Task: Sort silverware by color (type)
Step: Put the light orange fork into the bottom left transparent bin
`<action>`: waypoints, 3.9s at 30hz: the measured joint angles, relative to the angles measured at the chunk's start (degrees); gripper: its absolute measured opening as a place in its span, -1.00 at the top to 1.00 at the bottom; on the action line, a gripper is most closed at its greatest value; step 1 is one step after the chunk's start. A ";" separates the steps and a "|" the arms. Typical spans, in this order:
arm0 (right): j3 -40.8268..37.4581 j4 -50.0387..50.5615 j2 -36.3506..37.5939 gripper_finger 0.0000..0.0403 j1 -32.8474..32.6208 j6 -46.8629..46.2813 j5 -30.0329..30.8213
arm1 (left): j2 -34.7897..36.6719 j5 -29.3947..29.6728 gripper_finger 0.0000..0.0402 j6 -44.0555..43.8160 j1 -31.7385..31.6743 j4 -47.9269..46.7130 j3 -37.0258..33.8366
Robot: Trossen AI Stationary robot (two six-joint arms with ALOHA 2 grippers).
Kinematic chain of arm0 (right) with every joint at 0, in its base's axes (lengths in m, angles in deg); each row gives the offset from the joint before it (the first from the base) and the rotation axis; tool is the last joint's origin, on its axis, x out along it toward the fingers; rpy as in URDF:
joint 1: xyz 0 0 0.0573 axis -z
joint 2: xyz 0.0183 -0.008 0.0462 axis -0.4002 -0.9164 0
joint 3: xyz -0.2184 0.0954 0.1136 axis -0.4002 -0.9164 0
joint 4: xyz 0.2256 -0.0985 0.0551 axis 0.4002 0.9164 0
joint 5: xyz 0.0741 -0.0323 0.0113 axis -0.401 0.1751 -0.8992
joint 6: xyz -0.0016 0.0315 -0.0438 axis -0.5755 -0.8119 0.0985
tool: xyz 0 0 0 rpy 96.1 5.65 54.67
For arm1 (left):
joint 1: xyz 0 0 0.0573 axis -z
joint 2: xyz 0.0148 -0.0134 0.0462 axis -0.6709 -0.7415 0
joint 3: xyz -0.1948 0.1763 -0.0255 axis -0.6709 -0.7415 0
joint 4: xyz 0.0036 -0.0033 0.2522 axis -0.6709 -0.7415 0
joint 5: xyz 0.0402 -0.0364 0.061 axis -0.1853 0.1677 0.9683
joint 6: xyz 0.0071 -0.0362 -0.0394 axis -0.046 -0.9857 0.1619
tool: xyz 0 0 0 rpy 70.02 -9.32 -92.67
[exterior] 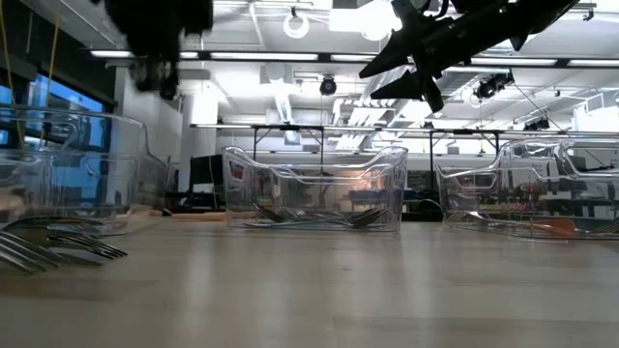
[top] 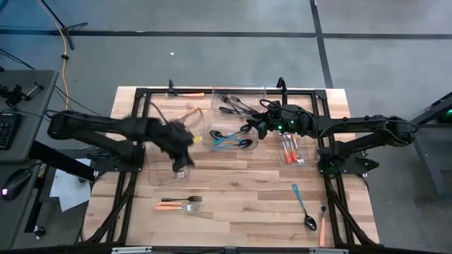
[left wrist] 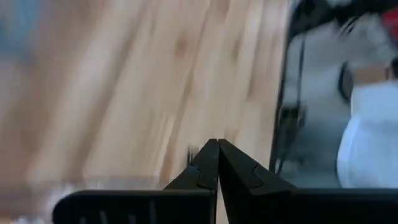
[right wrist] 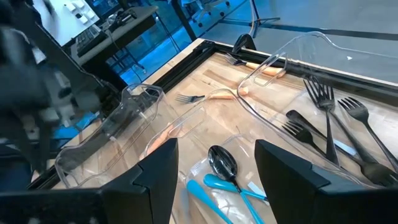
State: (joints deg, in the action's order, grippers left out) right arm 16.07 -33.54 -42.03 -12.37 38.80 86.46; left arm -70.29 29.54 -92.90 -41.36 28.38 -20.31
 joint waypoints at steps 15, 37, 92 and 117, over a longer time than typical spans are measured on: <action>0.00 -0.07 0.00 0.02 0.04 -0.15 0.07 | 1.13 28.61 0.99 30.74 -26.97 -3.71 20.67; 0.00 -0.07 0.00 0.02 0.04 1.33 0.07 | -20.31 18.80 -0.15 28.40 -44.62 -5.68 21.38; 0.00 0.13 0.00 0.02 0.00 -1.09 0.02 | -44.95 19.87 0.88 31.69 -45.77 -13.16 19.88; 0.00 0.36 0.00 0.02 0.00 -1.60 -0.64 | 5.36 15.57 0.89 30.41 -35.88 2.54 19.92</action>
State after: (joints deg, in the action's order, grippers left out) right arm 16.07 -33.18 -42.03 -12.37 37.20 85.83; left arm -64.93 45.11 -62.49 -77.24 30.92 -0.39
